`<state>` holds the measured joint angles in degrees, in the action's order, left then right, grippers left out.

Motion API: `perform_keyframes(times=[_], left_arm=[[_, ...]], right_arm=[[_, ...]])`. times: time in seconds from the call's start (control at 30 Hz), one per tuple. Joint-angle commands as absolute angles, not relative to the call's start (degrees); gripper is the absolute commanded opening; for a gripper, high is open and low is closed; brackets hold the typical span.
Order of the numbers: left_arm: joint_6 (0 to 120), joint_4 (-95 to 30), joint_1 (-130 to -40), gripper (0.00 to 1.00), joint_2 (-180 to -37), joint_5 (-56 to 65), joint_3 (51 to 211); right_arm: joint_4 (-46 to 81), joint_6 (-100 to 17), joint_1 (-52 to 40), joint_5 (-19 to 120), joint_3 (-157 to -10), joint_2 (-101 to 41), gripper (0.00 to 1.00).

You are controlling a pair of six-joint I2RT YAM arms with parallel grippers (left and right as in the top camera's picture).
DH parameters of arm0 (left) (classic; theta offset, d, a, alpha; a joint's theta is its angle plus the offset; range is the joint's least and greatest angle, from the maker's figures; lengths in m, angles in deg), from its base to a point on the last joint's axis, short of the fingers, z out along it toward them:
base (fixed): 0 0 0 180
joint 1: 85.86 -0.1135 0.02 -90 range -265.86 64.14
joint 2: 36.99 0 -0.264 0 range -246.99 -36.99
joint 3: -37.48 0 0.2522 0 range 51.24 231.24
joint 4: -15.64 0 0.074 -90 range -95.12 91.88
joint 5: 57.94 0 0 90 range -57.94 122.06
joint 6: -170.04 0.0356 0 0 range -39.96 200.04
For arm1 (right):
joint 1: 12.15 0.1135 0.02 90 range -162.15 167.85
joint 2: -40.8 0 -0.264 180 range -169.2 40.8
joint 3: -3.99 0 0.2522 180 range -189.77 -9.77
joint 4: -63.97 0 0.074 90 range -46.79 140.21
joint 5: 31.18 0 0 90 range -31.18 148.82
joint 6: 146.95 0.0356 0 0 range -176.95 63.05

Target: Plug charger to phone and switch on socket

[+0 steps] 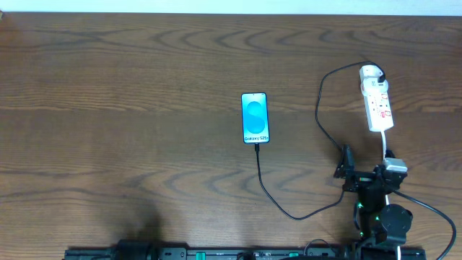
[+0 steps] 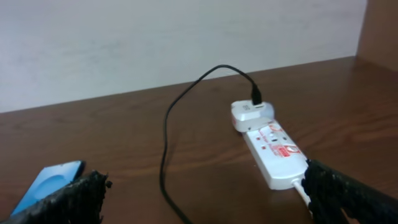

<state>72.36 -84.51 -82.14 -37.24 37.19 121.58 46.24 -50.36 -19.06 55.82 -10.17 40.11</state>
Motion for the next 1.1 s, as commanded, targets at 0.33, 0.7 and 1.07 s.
perform_keyframes(times=[0.33, 0.7, 1.07], left_arm=[[72.1, -84.4, -82.4, 0.99, -37.2, 38.1, 121.5], [72.1, -84.4, -82.4, 0.99, -37.2, 38.1, 121.5], [72.1, -84.4, -82.4, 0.99, -37.2, 38.1, 121.5]], right_arm=[[46.1, -54.9, -19.7, 56.3, -10.1, 40.5, 0.99], [46.0, -54.9, -19.7, 56.3, -10.1, 40.3, 0.99], [46.0, -54.9, -19.7, 56.3, -10.1, 40.3, 0.99]])
